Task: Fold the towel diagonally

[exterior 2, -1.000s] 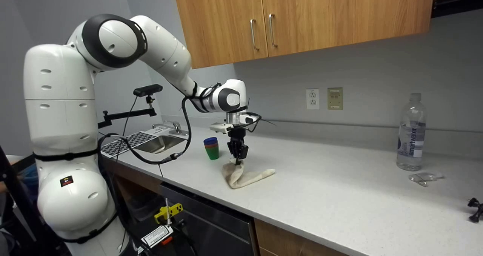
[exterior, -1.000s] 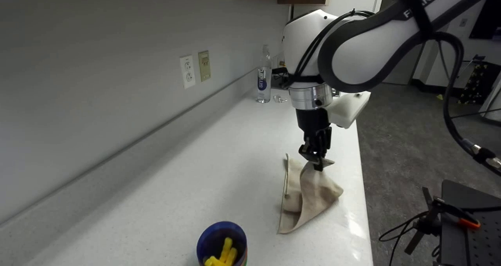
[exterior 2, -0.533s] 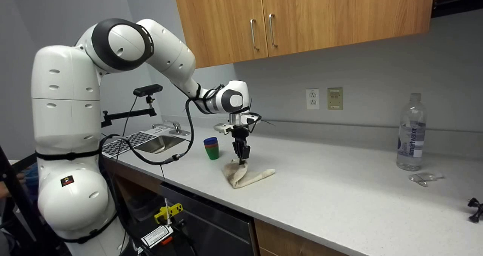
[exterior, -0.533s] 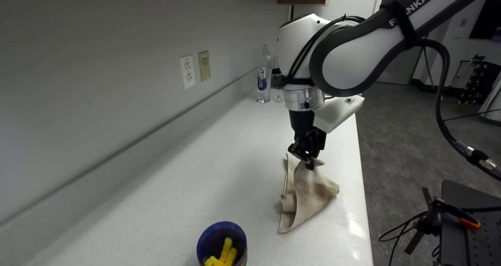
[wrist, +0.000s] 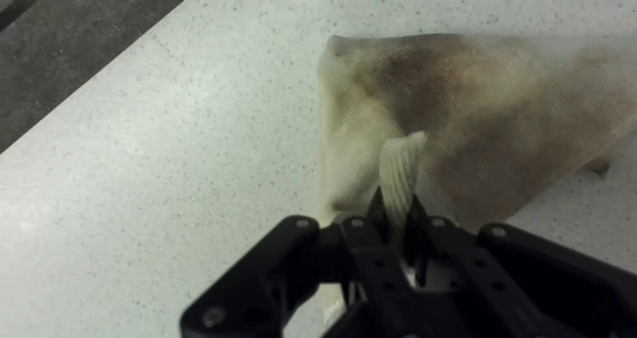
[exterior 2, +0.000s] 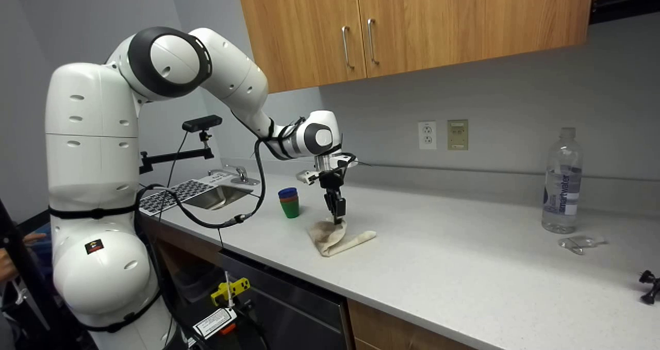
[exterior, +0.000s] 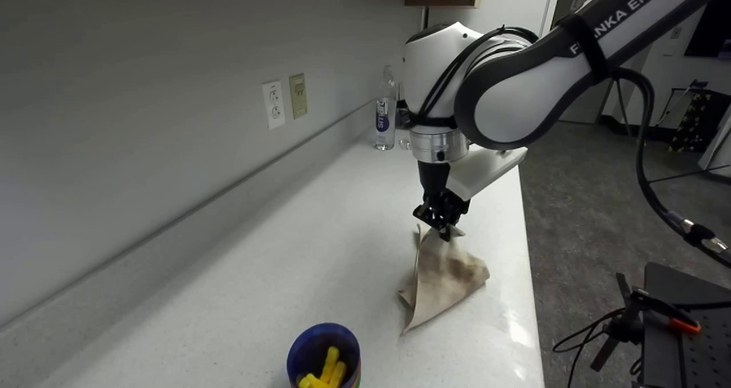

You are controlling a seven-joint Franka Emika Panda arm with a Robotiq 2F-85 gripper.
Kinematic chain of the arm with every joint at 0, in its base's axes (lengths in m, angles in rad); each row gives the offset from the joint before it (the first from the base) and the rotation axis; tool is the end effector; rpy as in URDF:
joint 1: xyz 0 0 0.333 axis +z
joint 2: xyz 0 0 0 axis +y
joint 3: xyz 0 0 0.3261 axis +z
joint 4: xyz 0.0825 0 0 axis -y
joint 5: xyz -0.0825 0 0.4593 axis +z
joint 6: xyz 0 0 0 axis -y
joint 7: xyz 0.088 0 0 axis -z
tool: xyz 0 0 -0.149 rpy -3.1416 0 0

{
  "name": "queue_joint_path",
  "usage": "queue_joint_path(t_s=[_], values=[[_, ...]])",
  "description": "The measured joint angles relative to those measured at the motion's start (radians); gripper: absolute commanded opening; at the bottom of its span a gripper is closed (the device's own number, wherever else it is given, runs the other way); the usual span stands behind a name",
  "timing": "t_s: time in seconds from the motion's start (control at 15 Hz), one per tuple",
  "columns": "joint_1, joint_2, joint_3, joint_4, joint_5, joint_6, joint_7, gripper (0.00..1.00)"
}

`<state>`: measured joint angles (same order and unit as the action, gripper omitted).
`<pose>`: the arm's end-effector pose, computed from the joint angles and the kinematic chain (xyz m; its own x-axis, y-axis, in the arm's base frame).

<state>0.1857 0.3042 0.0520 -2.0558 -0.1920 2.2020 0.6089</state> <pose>0.6083 0.1347 0.1915 0.9661 -0.2498 -0.0654 -0.2336 -0.9534 0.1909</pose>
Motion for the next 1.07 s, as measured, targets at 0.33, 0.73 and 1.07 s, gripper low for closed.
queue_joint_path(t_s=[0.33, 0.73, 1.07], values=[[0.003, 0.000, 0.000, 0.003, -0.003, 0.004, 0.035, 0.69], [0.007, 0.005, -0.009, 0.004, -0.056, 0.100, 0.082, 1.00], [0.008, 0.023, -0.006, 0.004, -0.052, 0.169, 0.037, 1.00]])
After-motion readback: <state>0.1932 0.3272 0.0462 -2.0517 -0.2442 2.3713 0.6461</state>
